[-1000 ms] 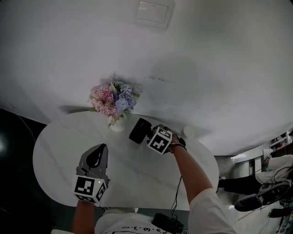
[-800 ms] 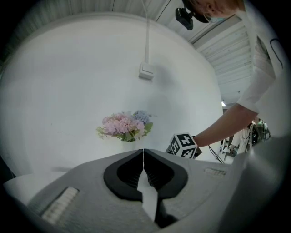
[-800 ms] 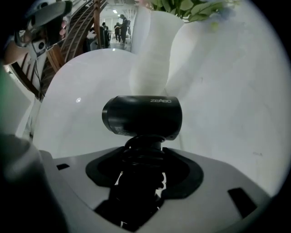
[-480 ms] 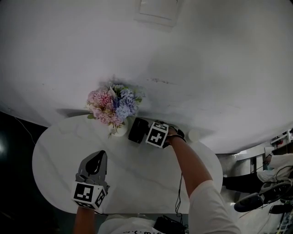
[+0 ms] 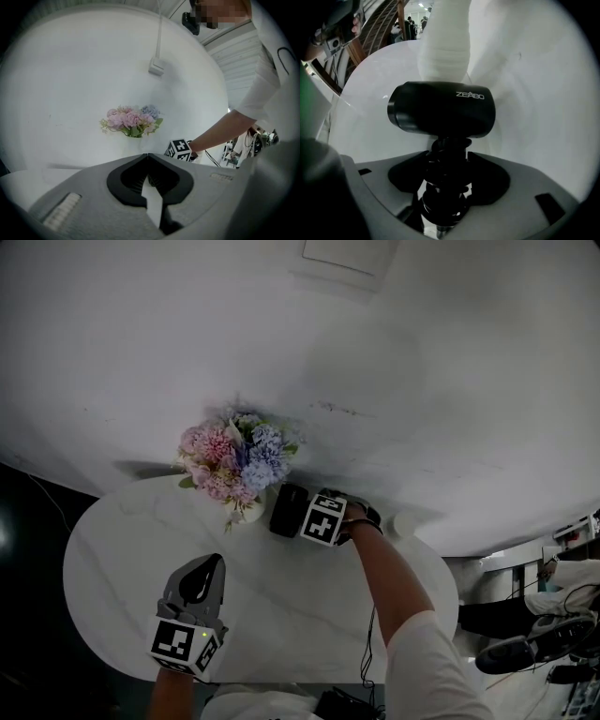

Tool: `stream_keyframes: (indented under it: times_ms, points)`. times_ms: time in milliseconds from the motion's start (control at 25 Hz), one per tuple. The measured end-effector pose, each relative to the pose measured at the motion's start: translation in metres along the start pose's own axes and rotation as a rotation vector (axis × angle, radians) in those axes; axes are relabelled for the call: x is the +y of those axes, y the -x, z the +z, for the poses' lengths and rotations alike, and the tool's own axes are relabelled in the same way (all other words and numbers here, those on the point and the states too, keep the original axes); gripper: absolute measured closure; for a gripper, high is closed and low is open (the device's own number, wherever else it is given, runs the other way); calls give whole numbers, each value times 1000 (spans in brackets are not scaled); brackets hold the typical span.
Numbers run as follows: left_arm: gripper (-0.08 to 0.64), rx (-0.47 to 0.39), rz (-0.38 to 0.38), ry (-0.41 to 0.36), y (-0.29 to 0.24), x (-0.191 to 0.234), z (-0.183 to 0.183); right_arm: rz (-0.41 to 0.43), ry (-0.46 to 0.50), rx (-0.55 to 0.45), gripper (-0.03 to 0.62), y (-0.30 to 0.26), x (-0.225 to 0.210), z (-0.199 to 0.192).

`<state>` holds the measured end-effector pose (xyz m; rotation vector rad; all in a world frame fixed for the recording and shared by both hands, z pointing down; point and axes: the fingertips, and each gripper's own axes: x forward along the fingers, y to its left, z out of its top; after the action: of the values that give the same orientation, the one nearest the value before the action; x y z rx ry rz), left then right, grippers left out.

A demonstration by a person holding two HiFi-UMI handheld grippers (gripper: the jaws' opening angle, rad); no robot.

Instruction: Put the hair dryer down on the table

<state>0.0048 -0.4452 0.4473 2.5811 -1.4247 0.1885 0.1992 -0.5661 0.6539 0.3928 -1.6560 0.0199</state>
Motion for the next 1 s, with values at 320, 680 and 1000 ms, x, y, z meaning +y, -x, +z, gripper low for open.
stream_keyframes:
  times_ms: [320,680,1000]
  points:
    - [540,21,-11,-1,-6,-3,-8,45,-55,25,328,-3,-1,-2]
    - [540,8,-32,-9,3,-15,-4,-50,-113,-15,324,17,-3,-3]
    - [540,-27,-46,-22,33,-39,7,-151,-262,-158,325,67,9,10]
